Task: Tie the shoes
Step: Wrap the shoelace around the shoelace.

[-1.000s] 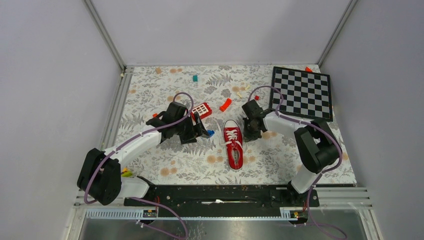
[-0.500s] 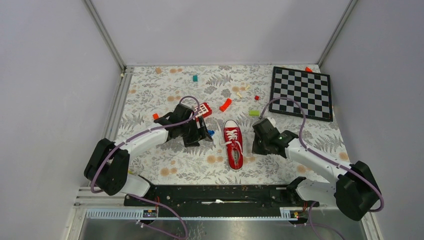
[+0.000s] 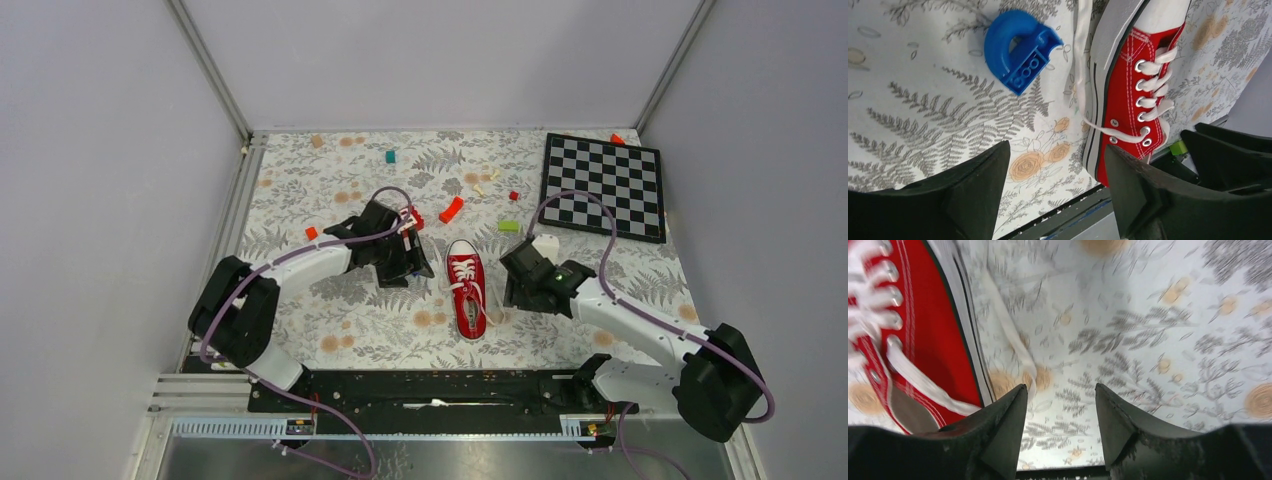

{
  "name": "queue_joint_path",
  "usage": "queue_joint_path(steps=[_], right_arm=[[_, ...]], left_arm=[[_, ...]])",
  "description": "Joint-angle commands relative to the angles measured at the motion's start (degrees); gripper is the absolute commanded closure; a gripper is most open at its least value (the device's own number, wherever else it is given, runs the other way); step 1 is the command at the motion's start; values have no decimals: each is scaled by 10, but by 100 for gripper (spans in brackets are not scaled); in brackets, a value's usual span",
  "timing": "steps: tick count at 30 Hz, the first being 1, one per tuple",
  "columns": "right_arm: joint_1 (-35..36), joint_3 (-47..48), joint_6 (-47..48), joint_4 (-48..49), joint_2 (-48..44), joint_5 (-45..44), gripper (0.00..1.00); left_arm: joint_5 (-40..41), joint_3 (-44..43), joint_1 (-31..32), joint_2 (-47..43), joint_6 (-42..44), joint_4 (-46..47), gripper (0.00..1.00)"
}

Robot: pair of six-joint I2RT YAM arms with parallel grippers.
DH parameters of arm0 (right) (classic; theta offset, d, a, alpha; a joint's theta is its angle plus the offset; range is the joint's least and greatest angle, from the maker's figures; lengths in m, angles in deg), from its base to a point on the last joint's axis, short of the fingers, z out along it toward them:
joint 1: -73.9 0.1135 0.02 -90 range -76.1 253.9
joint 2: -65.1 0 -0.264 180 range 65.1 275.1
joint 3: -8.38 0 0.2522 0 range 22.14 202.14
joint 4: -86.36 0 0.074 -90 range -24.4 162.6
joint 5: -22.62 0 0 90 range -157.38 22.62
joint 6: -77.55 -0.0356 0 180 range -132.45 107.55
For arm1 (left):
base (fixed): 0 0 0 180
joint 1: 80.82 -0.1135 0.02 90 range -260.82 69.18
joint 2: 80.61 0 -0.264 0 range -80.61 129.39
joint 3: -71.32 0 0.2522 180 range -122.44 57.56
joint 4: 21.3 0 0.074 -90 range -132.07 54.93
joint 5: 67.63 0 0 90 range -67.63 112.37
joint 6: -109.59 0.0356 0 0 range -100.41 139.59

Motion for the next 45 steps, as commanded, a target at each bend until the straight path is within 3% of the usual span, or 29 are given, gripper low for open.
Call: queue_joint_path(steps=[1,8,19,24,28,36,40,45], right_arm=[[-55,54,38,-17,5,-65,40],[-100,62,54,13,10,-28,40],[-100,36,43,19,1,-18,40],[-100,36,42,19,-7,-19,40],[-101,32,45,18,-10,-21,40],[-100,22,68,43,7,3,40],[-100,30,99,66,35,48,40],[-100,54,123,87,96,103,40]], left_arm=[[25,-64,10,38,30,-13,30],[38,-112,23,84,30,-9,48],[29,-135,36,145,-4,71,51],[68,-153,34,163,15,45,52],[115,-126,14,136,35,13,52],[114,18,-106,18,23,47,51],[123,11,-102,-19,31,29,49],[123,-15,-47,-23,6,25,43]])
